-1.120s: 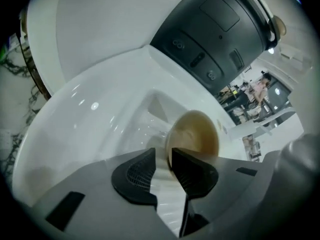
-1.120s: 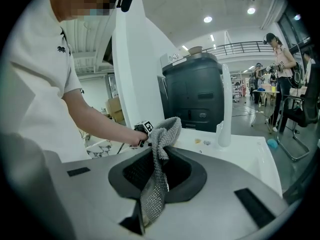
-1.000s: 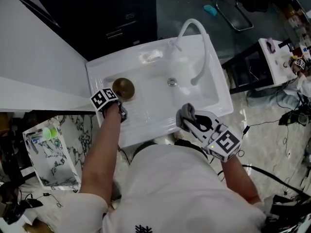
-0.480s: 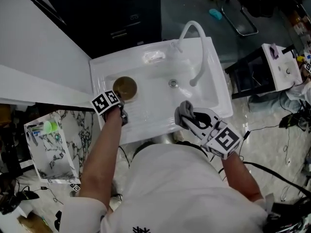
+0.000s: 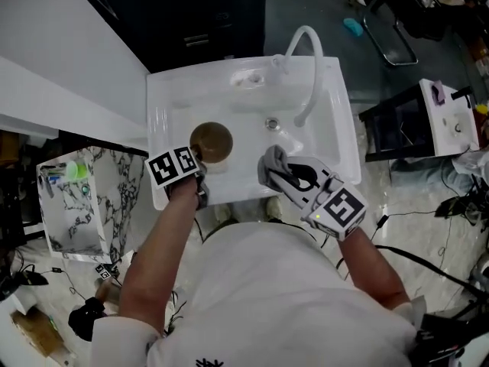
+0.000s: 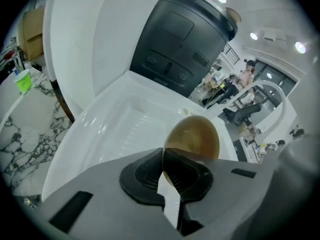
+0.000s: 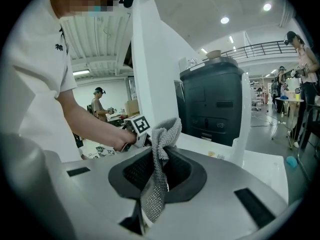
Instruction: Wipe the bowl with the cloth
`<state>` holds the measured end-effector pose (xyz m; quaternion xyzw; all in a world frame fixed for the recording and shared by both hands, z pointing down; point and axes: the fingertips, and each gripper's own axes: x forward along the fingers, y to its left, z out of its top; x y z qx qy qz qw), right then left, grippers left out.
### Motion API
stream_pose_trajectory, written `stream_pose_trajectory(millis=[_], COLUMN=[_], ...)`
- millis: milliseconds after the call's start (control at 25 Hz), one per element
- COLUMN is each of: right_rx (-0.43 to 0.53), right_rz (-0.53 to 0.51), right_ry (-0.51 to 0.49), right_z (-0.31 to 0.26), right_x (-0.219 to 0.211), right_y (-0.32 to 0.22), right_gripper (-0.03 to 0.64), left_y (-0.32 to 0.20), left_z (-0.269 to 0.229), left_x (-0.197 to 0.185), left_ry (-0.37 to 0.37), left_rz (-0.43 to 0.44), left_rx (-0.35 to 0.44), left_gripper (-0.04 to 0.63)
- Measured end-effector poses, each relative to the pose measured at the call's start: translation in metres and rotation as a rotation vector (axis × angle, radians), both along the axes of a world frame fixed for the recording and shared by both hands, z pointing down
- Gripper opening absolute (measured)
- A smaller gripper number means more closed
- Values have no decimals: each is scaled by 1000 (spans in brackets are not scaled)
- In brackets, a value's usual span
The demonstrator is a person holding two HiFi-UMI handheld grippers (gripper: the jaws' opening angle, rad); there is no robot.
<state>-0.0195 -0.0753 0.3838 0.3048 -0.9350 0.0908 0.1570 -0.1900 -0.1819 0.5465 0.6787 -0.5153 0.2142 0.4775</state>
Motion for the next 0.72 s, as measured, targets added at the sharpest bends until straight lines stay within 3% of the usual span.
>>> stream_pose_trajectory(millis=[480,720], right_rx=[25,111], right_rz=[-137,-215], right_ry=[60,250], right_z=[21,48], right_x=[-27,-37], right_y=[-6,-8], right_gripper=[46,46], left_y=[58,64], left_z=[-41,-53], left_x=[63,80], left_ry=[74,85], left_rz=[2,6], left_rx=[-4,10], left_gripper=[18,18])
